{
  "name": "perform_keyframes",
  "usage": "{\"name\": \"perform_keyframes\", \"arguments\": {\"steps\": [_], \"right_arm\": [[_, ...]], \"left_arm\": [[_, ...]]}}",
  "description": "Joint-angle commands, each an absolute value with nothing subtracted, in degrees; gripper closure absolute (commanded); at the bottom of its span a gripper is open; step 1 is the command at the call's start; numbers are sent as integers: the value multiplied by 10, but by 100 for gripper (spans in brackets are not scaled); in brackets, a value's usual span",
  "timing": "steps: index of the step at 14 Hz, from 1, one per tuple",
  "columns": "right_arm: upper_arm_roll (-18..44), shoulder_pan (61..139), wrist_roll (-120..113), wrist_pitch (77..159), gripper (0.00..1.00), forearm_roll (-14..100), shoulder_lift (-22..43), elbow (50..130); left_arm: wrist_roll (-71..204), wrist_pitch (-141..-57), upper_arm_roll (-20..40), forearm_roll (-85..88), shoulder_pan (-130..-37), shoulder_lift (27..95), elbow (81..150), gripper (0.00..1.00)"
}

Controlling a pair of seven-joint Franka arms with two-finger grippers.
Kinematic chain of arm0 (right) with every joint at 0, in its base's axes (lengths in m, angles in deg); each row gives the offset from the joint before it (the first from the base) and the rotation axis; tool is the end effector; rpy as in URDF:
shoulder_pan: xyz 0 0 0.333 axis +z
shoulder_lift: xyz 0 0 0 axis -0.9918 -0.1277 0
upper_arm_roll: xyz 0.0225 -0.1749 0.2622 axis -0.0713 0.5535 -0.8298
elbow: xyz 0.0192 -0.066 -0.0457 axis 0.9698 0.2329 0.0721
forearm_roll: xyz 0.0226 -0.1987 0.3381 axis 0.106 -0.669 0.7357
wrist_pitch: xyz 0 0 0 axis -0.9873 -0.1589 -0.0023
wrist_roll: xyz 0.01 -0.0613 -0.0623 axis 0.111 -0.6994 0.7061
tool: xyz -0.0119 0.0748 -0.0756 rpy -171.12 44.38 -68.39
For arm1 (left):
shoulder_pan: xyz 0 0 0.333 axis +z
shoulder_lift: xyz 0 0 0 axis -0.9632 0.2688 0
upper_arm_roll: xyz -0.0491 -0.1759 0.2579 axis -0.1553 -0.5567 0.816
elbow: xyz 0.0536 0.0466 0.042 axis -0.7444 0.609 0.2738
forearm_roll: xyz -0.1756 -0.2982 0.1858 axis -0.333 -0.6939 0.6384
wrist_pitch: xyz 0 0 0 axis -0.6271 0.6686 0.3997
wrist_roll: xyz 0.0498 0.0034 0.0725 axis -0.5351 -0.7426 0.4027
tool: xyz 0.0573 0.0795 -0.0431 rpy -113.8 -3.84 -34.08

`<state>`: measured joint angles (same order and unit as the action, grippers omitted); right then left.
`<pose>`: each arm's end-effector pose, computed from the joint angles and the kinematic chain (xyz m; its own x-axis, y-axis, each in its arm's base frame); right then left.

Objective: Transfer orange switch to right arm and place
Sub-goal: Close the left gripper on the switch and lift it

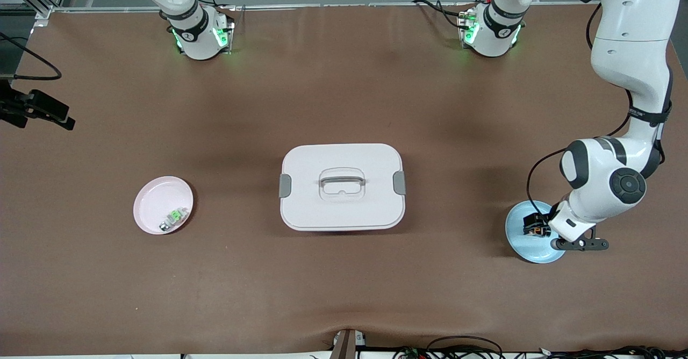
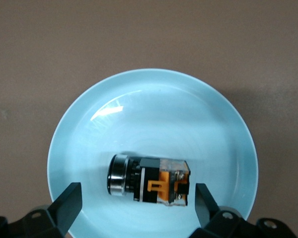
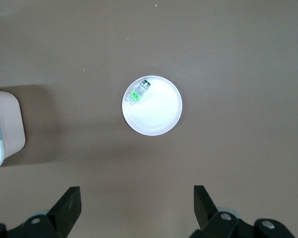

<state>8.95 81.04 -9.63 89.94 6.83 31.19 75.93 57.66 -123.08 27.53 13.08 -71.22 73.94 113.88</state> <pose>0.5649 -0.0290 0.6373 0.9976 -0.0690 0.0009 -0.0690 -0.9975 -0.0146 0.6843 0.0301 0.2104 0.9957 -0.0290 0.0878 -0.0267 -0.9993 -0.0274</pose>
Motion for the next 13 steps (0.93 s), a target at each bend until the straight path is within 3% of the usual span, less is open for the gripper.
{"name": "perform_keyframes", "arguments": {"steps": [1, 13], "right_arm": [[82, 796, -97, 894, 0, 71, 312, 755], [81, 797, -97, 895, 0, 71, 312, 755]], "left_arm": [[566, -1231, 271, 130, -711, 749, 1123, 0], [561, -1233, 269, 132, -712, 764, 1122, 0]]}}
